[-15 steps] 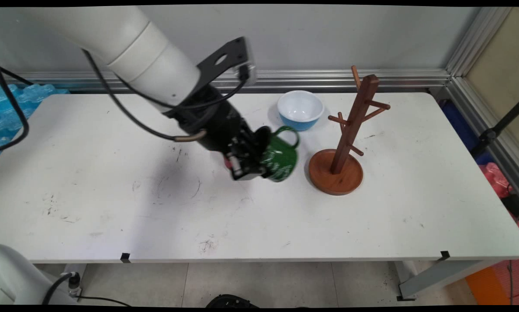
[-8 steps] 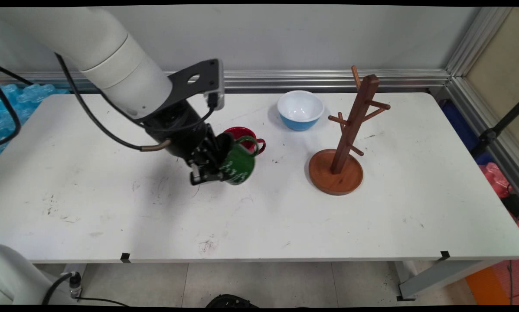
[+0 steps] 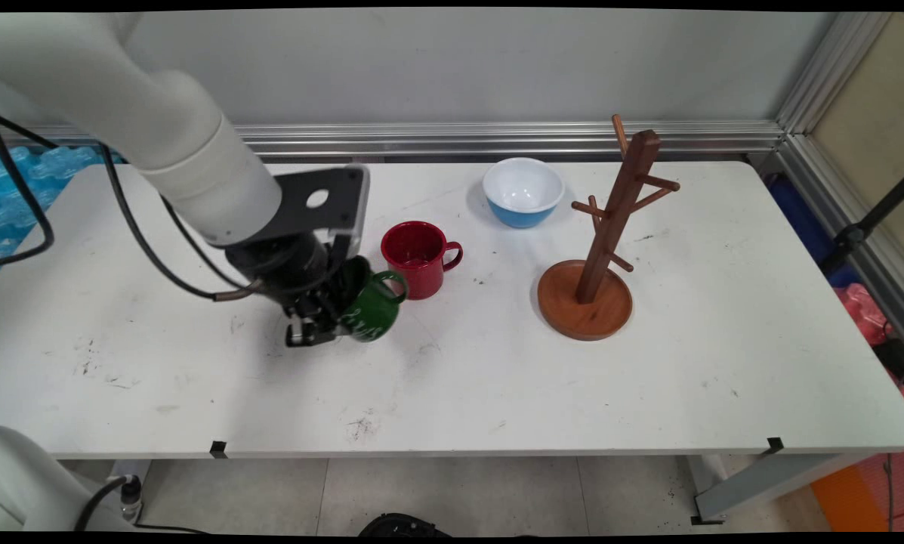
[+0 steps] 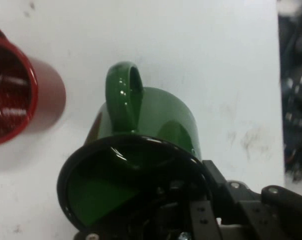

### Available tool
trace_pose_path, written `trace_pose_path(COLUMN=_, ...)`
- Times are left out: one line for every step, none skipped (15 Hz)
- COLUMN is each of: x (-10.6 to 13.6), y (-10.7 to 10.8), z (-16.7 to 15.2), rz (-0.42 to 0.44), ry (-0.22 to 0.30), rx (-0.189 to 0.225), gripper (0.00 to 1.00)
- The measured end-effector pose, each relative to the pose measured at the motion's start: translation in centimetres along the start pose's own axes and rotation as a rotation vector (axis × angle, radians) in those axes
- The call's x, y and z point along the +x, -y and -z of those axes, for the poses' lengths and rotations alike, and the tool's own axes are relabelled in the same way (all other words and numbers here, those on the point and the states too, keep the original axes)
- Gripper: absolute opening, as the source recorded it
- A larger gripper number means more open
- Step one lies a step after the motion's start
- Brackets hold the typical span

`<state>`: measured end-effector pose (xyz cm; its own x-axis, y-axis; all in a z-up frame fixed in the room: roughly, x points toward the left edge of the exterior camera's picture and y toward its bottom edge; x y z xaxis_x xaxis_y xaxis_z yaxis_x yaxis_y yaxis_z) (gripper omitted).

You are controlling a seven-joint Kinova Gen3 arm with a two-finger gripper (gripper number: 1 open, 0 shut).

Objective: Place the picked object on the table

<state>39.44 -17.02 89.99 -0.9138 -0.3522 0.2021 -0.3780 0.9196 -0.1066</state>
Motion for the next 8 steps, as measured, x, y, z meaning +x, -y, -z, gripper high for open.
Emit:
trace_pose_path(x=-0.2, y=0.0, z=-0.3, rz=-0.014, ry=0.014, rx=0.003, gripper=0.00)
trace_pose_path(x=-0.6, y=-0.1, z=-0.7, rz=-0.035, ry=0.034, rx=0.006, gripper=0.00)
trace_pose_path(x=-0.9, y=-0.1, z=-1.1, rz=-0.058, ry=0.056, rx=0.012, gripper=0.00)
trace_pose_path(x=-1.2, y=-0.2, z=-1.5, rz=-0.076, ry=0.073, rx=0.018, gripper=0.00)
trace_pose_path(x=-1.5, y=-0.2, z=-1.9, rz=-0.097, ry=0.091, rx=0.025, gripper=0.00)
trace_pose_path(x=-1.7, y=-0.2, z=-2.3, rz=-0.116, ry=0.108, rx=0.032, gripper=0.00)
trace_pose_path(x=-1.9, y=-0.3, z=-2.6, rz=-0.131, ry=0.121, rx=0.037, gripper=0.00)
trace_pose_path(x=-2.1, y=-0.4, z=-3.0, rz=-0.148, ry=0.136, rx=0.041, gripper=0.00)
